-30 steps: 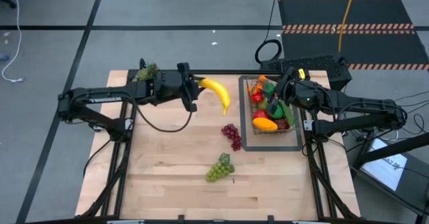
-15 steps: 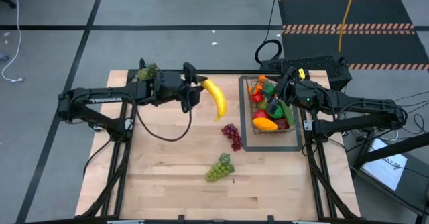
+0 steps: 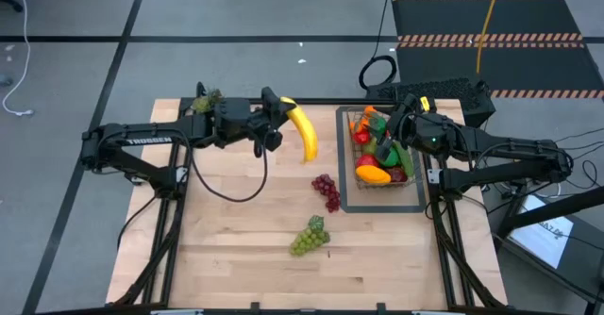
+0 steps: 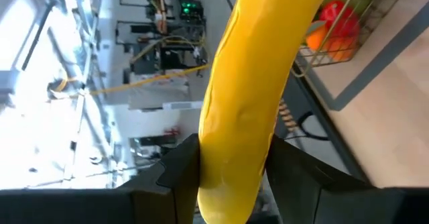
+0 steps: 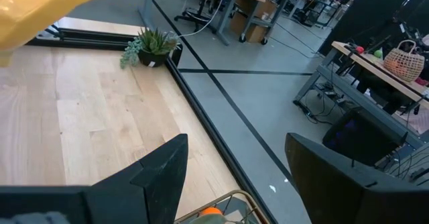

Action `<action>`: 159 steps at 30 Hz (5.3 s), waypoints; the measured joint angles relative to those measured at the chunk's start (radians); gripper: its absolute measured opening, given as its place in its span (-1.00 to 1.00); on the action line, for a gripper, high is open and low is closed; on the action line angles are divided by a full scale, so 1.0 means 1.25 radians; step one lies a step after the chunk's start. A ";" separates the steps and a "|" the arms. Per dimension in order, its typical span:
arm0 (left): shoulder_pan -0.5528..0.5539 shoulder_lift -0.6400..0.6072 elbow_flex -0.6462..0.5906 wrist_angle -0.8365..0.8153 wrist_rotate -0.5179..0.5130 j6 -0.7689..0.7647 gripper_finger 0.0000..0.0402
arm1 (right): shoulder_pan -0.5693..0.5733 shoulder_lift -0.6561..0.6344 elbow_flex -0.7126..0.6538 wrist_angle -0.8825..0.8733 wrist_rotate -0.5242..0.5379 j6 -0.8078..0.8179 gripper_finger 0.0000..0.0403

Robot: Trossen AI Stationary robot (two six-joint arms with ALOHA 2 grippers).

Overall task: Build produce basket
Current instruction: Put the banana into the gold wire basket

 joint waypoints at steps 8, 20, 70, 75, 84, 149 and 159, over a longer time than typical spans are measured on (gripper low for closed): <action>0.000 0.000 0.000 0.035 0.000 0.103 -0.22 | 0.000 0.000 0.000 0.000 0.000 0.000 0.22; 0.000 0.000 0.000 0.052 0.000 0.084 -0.22 | 0.000 0.000 0.000 0.000 0.000 0.000 0.22; -0.039 0.001 0.000 0.007 0.024 -1.551 -0.22 | 0.000 0.000 0.000 0.101 -0.066 0.048 0.22; -0.068 0.001 0.000 0.007 0.024 -1.642 -0.22 | 0.001 0.000 0.000 0.101 -0.066 0.018 0.22; -0.093 0.001 0.000 0.009 0.022 -1.635 -0.22 | 0.000 0.000 0.000 0.134 -0.065 -0.023 0.22; -0.128 -0.037 0.000 -0.089 0.003 -1.149 0.61 | 0.000 0.311 -0.001 0.557 -0.287 -0.020 -0.30; -0.118 -0.024 0.000 -0.271 -0.112 -1.174 0.61 | -0.016 0.287 0.012 0.352 -0.169 0.253 -0.30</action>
